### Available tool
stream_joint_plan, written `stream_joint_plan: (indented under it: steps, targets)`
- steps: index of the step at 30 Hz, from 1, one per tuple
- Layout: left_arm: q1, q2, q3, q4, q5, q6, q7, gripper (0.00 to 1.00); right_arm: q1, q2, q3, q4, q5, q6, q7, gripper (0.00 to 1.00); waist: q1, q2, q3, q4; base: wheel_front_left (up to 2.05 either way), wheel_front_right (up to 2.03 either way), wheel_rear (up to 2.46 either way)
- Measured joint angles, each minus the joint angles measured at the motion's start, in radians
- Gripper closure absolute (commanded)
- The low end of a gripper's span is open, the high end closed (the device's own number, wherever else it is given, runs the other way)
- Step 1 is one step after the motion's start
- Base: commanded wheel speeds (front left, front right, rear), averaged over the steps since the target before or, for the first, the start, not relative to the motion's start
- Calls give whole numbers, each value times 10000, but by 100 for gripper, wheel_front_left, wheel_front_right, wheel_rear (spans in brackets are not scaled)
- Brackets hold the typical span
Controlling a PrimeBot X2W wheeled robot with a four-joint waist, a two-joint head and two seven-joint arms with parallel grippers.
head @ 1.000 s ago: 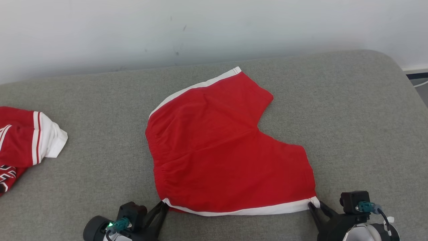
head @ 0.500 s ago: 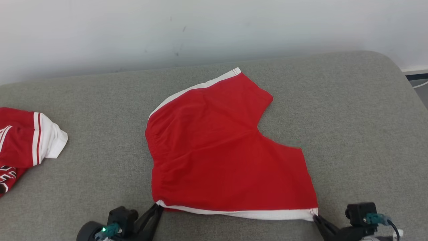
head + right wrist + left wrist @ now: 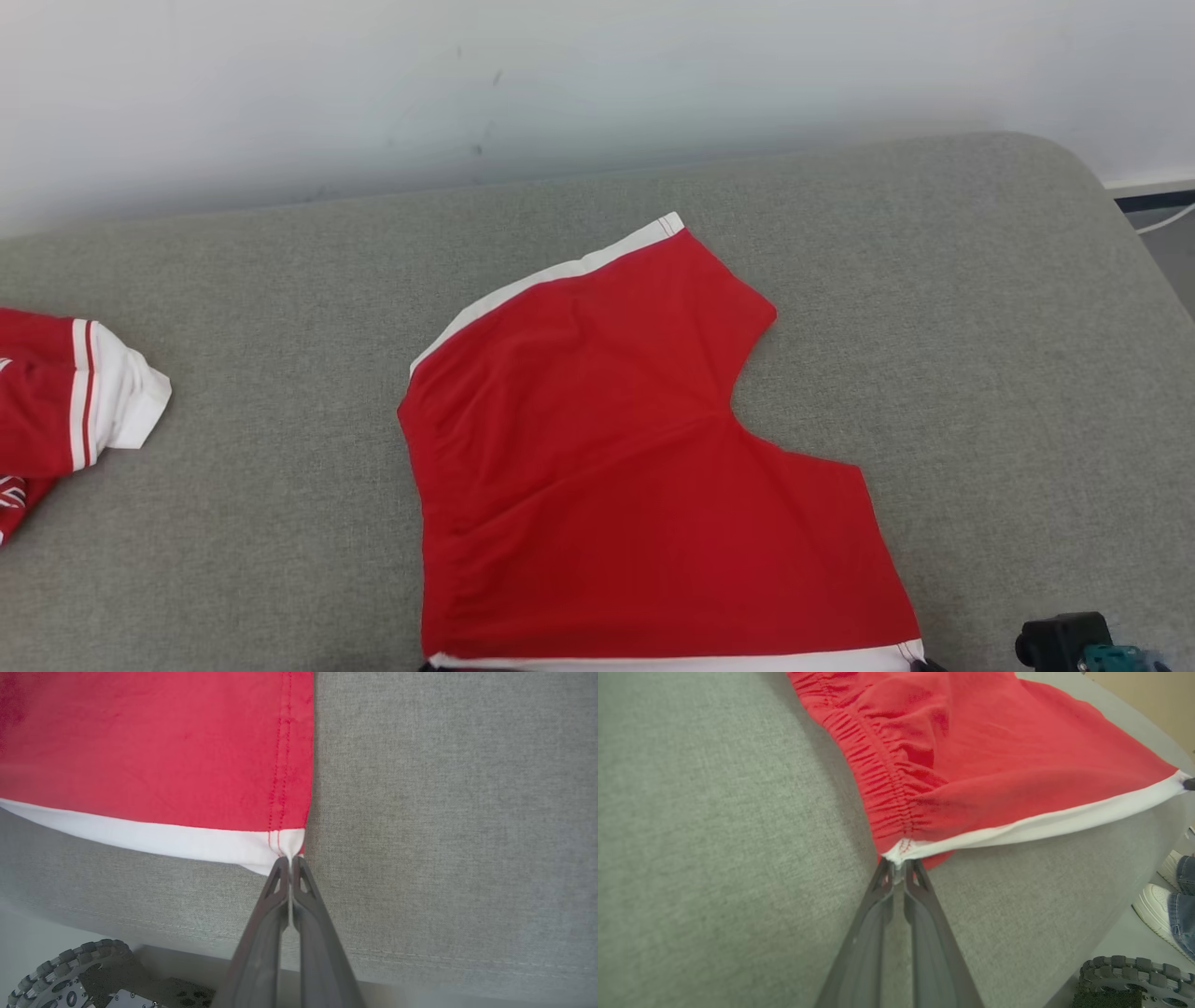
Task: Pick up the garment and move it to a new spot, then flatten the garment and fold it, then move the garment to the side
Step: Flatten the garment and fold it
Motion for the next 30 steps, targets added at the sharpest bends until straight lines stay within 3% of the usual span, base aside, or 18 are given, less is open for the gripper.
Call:
stream_joint_plan:
  steps: [5, 11, 14, 23, 30]
  targets:
    - [923, 359, 144, -773, -418, 25, 128, 100, 566, -230, -293, -874, 201, -40, 284, 100, 0, 0, 88, -68, 0, 0, 0]
    - [1436, 497, 157, -1676, -564, 109, 525, 100, 1346, -696, -965, -1864, 194, -593, 539, 100, 0, 0, 199, 67, 0, 0, 0]
    - [1414, 539, 188, -2050, -593, 199, 713, 100, 915, -1035, -976, -2406, -44, -581, 757, 100, 0, 0, 248, 129, 0, 0, 0]
    - [63, 439, 130, -3116, -416, 276, 1463, 100, -1848, -1804, -616, -3108, -109, 15, 1916, 100, 3, 0, 510, 384, 0, 0, 0]
    - [-1084, 251, 102, -3417, -345, 268, 2151, 100, -4510, -2199, -527, -2203, 169, 516, 2936, 100, 3, 0, 933, 856, 0, 0, 0]
